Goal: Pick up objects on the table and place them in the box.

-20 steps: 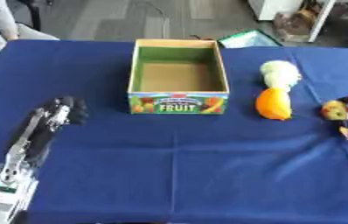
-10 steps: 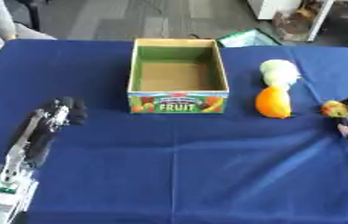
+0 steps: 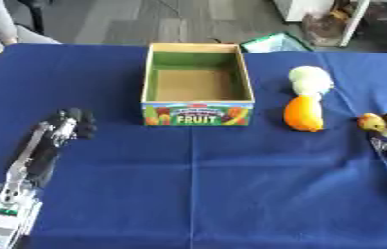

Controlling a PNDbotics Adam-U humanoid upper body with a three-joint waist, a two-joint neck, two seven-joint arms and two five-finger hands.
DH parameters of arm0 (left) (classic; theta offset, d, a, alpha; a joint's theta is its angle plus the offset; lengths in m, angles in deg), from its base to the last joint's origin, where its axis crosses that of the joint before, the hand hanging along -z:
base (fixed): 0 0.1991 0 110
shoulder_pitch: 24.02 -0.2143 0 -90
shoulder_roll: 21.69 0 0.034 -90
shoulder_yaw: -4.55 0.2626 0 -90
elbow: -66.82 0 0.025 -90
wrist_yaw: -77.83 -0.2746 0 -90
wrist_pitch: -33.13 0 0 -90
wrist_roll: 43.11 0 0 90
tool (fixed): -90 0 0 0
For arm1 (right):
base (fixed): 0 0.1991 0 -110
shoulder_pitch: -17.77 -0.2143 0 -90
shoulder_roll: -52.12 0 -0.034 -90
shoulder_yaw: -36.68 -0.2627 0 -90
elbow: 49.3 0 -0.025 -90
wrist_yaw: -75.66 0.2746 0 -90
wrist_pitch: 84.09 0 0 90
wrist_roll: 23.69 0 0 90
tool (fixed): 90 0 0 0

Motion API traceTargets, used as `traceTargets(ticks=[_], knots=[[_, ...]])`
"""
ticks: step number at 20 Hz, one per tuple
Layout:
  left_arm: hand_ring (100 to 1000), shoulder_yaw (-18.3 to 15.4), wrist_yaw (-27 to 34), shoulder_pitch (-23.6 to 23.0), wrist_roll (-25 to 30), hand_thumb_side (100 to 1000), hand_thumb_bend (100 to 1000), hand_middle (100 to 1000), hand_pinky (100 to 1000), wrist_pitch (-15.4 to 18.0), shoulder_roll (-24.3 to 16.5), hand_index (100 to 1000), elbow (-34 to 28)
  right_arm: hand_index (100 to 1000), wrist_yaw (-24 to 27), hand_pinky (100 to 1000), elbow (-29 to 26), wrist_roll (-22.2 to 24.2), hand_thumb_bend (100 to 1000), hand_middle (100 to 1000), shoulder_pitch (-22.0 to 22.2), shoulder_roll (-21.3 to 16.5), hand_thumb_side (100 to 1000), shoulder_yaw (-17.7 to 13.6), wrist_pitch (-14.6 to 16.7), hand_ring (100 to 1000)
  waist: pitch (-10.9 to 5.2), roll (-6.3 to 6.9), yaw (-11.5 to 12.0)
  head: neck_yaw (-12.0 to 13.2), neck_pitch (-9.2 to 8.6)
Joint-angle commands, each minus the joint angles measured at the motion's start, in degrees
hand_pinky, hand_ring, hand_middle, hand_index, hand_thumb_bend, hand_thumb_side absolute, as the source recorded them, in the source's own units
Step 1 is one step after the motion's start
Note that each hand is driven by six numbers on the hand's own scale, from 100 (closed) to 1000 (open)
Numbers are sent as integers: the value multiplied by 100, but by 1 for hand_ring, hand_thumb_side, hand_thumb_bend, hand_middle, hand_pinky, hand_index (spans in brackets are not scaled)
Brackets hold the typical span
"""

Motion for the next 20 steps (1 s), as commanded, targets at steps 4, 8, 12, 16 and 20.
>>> traceTargets(ticks=[4,8,12,16,20], knots=[[642,-4,-21,61,20,705,100,602,654,7,-45,684,-95,713,145,765,47,144,100,595,-46,-89,638,41,52,603,-56,-3,5,-5,29],[642,-3,-21,62,22,706,100,602,655,6,-46,683,-92,685,205,761,47,198,100,587,-49,-88,520,51,33,600,-60,-10,8,-4,29],[642,-2,-15,66,24,707,100,603,656,6,-46,684,-92,550,261,746,20,170,100,538,-57,-76,209,37,14,574,-62,-14,8,-9,29],[643,4,-13,68,30,712,100,603,656,-2,-43,684,-80,494,380,744,-80,60,100,511,-72,-53,183,-15,109,561,-65,-26,10,-15,29],[644,4,-10,69,33,712,100,604,657,-4,-42,684,-78,463,537,746,-403,65,100,498,-110,-27,168,-134,316,551,-72,-37,12,-5,29]])
